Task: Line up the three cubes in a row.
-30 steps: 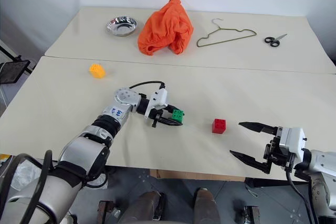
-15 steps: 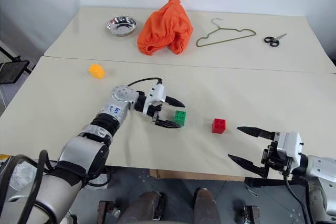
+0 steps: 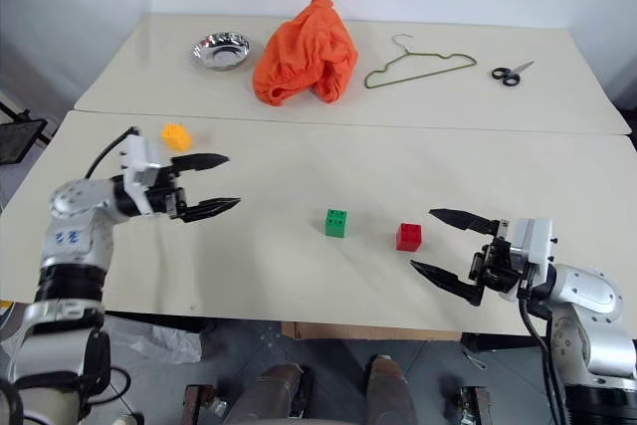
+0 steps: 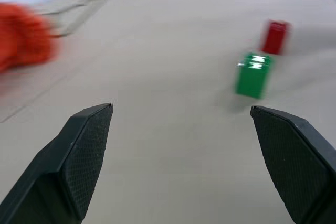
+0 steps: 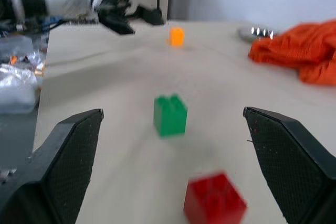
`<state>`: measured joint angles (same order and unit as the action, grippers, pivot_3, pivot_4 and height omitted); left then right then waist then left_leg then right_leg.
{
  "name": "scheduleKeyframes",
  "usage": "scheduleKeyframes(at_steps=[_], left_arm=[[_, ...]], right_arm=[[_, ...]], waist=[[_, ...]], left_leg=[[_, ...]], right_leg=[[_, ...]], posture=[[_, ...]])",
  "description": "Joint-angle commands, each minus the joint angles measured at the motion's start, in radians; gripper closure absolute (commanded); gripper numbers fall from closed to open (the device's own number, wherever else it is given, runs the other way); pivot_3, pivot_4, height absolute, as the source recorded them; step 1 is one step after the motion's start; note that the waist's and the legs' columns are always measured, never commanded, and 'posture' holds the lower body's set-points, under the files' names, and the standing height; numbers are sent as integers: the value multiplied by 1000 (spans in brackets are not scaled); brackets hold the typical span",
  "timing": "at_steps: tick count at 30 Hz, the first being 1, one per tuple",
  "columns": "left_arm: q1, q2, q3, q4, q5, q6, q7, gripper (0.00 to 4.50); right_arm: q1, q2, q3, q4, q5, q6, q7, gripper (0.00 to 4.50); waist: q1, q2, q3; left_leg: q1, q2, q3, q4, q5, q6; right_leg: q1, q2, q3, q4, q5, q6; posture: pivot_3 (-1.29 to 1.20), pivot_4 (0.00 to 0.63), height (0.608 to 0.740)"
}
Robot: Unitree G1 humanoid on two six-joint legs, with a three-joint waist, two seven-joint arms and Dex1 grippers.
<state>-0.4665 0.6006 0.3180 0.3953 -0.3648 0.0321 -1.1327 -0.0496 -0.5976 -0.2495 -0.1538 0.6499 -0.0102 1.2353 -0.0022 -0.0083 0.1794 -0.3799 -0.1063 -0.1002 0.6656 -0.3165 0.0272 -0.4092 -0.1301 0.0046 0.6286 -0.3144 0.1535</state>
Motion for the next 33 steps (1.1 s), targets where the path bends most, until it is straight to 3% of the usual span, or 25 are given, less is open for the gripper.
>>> scheduleKeyframes(at_steps=[1, 4, 8, 16, 25, 29, 33], left_arm=[[146, -9, 185, -123, -68, 60, 225, 39], [328, -62, 323, -229, -92, 71, 399, 39], [479, -153, 450, -315, -137, 99, 589, 39], [567, -249, 428, -410, -150, 77, 700, 39], [283, -145, 303, -317, -112, 160, 806, 39], [69, -12, 212, -76, -60, 189, 736, 39], [-124, 50, 122, 185, -11, 168, 641, 39]], right_arm=[[-38, 30, 30, -60, -5, 18, -71, 0], [-87, 61, 63, -90, -12, 49, -143, 0], [-109, 63, 116, -150, 26, 92, -121, 0], [-119, 62, 136, -148, -6, 98, -141, 0], [-57, 65, 99, -147, -29, 54, -156, 0], [-42, 63, 111, -177, -32, 61, -167, 0], [-55, 62, 121, -189, -30, 72, -175, 0]], waist=[[-1, 0, 0], [0, 0, 0], [13, -1, 0], [33, -4, -2], [27, -4, -3], [22, -4, -3], [16, -4, -3]], left_leg=[[0, 0, 0, 0, 0, 0], [0, 0, 0, 0, 0, -1], [0, 0, 0, 0, 0, -1], [0, -2, -1, 1, 0, 0], [2, -1, 0, 0, 0, -1], [3, -1, 1, 0, 0, -2], [3, -1, 1, -1, 0, -2]], right_leg=[[0, 0, 0, 0, 0, 0], [0, 0, 0, 0, 0, 0], [0, 0, 0, -1, 0, -1], [1, -1, 0, -3, 0, -1], [1, 0, 1, -1, -1, -1], [1, 1, 1, -1, -1, -1], [0, 1, 0, 0, -1, -1]], posture=[[0, 150, 740], [0, 150, 740], [0, 150, 740], [0, 150, 740], [0, 150, 740], [0, 150, 740], [0, 150, 740]])
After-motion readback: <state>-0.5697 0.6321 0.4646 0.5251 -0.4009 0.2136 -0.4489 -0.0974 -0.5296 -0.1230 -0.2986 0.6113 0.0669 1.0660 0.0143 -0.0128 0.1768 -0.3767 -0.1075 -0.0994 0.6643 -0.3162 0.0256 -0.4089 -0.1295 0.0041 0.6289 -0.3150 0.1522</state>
